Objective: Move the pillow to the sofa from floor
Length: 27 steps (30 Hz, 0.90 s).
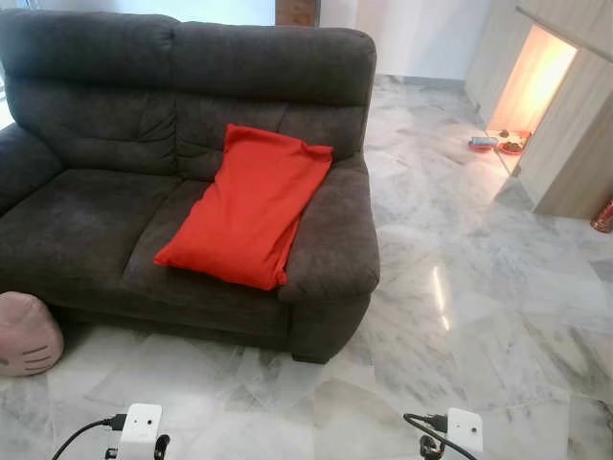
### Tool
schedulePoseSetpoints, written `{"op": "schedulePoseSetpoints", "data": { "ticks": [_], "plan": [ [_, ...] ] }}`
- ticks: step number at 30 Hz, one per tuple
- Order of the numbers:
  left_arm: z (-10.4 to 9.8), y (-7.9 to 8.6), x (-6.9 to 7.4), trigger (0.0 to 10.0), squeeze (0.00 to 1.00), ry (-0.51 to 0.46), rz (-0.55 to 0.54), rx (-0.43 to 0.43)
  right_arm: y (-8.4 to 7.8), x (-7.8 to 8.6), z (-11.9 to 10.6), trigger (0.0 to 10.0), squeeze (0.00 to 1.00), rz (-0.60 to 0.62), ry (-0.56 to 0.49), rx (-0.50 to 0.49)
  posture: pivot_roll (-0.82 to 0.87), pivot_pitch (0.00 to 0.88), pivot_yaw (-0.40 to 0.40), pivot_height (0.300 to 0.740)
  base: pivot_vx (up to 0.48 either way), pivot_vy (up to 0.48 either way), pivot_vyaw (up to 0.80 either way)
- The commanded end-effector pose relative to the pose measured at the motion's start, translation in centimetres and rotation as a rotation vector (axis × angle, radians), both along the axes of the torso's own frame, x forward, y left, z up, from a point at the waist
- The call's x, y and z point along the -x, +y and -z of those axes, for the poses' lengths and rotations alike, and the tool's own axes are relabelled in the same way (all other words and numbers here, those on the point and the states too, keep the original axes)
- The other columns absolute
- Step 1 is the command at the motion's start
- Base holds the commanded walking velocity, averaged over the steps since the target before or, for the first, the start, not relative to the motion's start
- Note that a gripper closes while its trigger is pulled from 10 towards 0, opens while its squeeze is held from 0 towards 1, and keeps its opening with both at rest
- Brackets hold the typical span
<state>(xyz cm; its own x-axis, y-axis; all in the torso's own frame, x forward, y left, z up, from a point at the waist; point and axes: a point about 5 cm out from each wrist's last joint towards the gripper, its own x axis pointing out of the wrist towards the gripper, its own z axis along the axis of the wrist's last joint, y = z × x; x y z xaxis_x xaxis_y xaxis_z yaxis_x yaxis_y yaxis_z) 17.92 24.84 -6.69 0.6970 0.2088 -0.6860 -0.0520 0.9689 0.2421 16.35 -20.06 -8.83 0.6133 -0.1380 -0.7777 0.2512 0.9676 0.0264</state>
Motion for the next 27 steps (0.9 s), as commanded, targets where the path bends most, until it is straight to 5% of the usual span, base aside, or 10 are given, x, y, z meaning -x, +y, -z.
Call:
{"op": "schedulePoseSetpoints", "data": {
  "ticks": [1,27],
  "plan": [
    [0.11,0.06,0.12,10.0,0.0,0.014,-0.007,0.006,-0.39,0.14,0.0,10.0,0.0,0.012,0.004,0.003,0.09,0.0,-0.053,0.74,0.0,0.0,0.0],
    [0.05,-0.48,-0.45,10.0,0.0,0.009,-0.03,0.011,-0.38,0.48,0.18,10.0,0.0,0.012,0.019,-0.013,0.1,0.0,-0.065,0.74,0.0,0.255,0.0]
  ]
}}
